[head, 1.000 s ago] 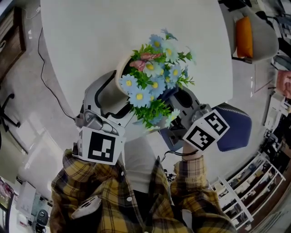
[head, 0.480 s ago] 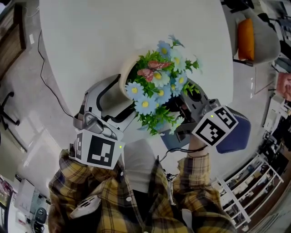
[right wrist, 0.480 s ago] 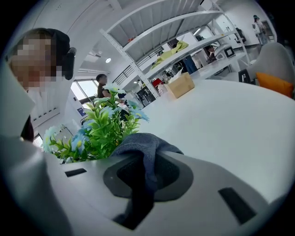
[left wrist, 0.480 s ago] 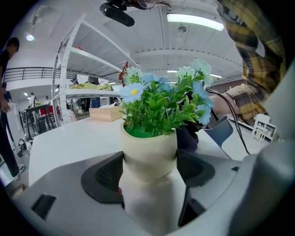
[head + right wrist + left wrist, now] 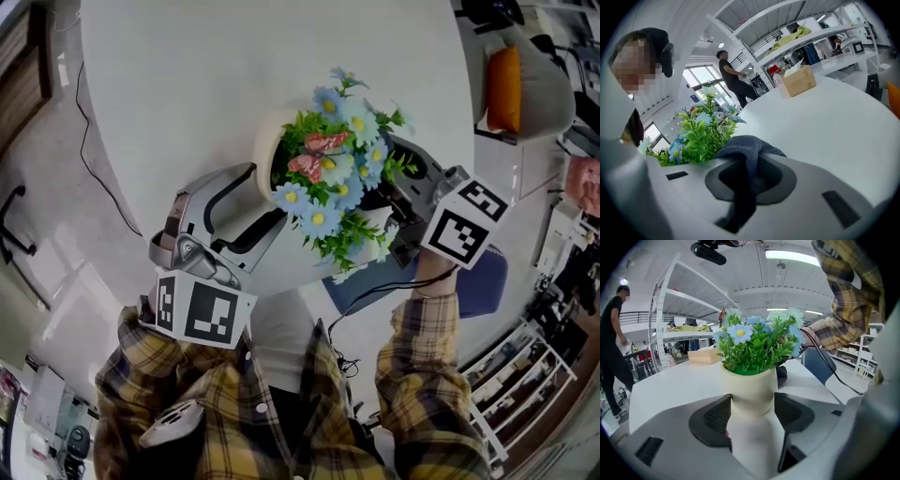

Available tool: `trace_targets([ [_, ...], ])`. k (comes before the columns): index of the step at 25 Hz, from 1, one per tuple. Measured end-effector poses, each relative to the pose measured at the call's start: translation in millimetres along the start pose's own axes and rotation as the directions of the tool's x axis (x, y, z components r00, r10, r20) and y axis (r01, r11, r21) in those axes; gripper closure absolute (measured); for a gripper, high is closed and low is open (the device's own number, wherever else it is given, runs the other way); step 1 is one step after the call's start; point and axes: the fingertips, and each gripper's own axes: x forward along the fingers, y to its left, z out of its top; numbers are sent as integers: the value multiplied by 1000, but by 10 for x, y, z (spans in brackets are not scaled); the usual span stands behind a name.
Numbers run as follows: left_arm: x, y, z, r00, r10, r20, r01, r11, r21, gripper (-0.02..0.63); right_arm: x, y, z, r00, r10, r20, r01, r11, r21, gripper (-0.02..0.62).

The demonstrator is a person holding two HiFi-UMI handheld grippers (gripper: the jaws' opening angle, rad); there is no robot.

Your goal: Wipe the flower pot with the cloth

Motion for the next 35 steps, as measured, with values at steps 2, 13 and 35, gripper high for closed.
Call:
trace_targets([
  [2,-16,-9,13,1000,-2,0,2,1000,-3,307,14,13,41,1000,4,-18,-4,1000,-16,563],
  [13,-112,-27,-13,1000,-9,-2,9,1000,-6,305,69,108,9,998,32,-62,-33,999,-17,563],
  [35,-148,-150,99,998,-4,66,18,976,-217,133,-150,538,-710,998,10,-54,-3,992,124,563],
])
